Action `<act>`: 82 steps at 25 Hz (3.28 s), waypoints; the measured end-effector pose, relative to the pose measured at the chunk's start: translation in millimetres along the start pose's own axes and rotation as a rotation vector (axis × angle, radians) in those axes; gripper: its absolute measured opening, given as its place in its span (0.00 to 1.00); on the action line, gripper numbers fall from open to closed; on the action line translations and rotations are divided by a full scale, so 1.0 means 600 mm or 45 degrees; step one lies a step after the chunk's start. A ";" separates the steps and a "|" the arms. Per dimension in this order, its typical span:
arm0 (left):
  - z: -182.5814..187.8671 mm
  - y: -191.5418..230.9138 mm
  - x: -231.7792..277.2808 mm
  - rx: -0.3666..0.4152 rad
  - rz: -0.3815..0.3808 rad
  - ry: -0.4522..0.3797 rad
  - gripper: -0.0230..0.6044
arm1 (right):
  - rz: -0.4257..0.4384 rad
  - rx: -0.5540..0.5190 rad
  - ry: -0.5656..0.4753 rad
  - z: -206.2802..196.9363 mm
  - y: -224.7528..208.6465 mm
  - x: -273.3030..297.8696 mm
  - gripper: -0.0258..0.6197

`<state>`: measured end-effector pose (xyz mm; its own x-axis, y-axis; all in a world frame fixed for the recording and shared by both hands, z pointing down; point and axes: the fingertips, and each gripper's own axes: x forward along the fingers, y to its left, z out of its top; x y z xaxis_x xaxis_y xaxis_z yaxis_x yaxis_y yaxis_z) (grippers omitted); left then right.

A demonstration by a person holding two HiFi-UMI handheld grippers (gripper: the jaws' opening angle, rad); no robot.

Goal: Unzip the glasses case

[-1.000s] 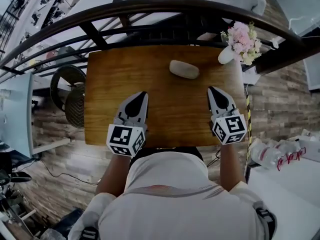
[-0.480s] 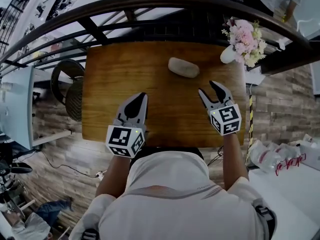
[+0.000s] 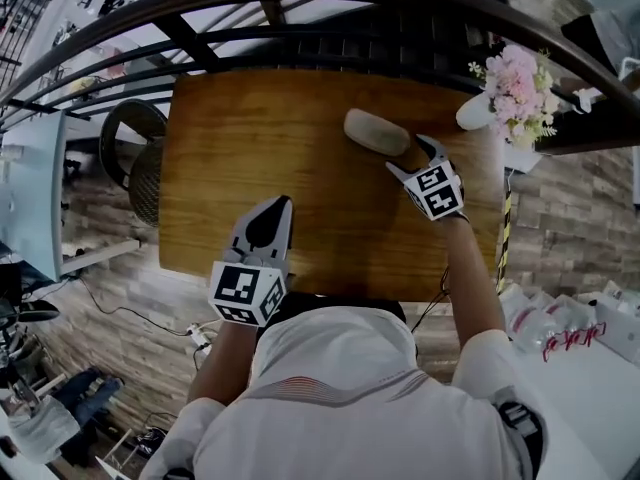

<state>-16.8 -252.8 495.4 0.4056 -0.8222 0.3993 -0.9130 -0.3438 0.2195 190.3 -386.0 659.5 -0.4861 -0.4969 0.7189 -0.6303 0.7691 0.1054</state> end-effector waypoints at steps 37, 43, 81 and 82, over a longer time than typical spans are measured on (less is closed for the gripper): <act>0.059 -0.009 -0.034 0.005 -0.101 -0.122 0.06 | 0.212 0.687 -0.523 0.140 0.103 -0.205 0.66; 0.109 -0.030 -0.056 0.001 -0.177 -0.228 0.07 | 0.317 0.769 -0.705 0.201 0.137 -0.305 0.66; 0.235 -0.209 -0.240 -0.075 -1.590 -0.572 0.56 | 1.967 1.209 -0.583 0.352 0.430 -0.449 0.66; 0.235 -0.206 -0.238 -0.081 -1.574 -0.571 0.56 | 1.956 1.214 -0.591 0.354 0.428 -0.447 0.66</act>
<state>31.9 -156.9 285.6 0.9054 -0.0650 -0.4196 0.0565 -0.9610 0.2708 30.5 -140.4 347.7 -0.8874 0.1432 -0.4382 0.4602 0.2195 -0.8603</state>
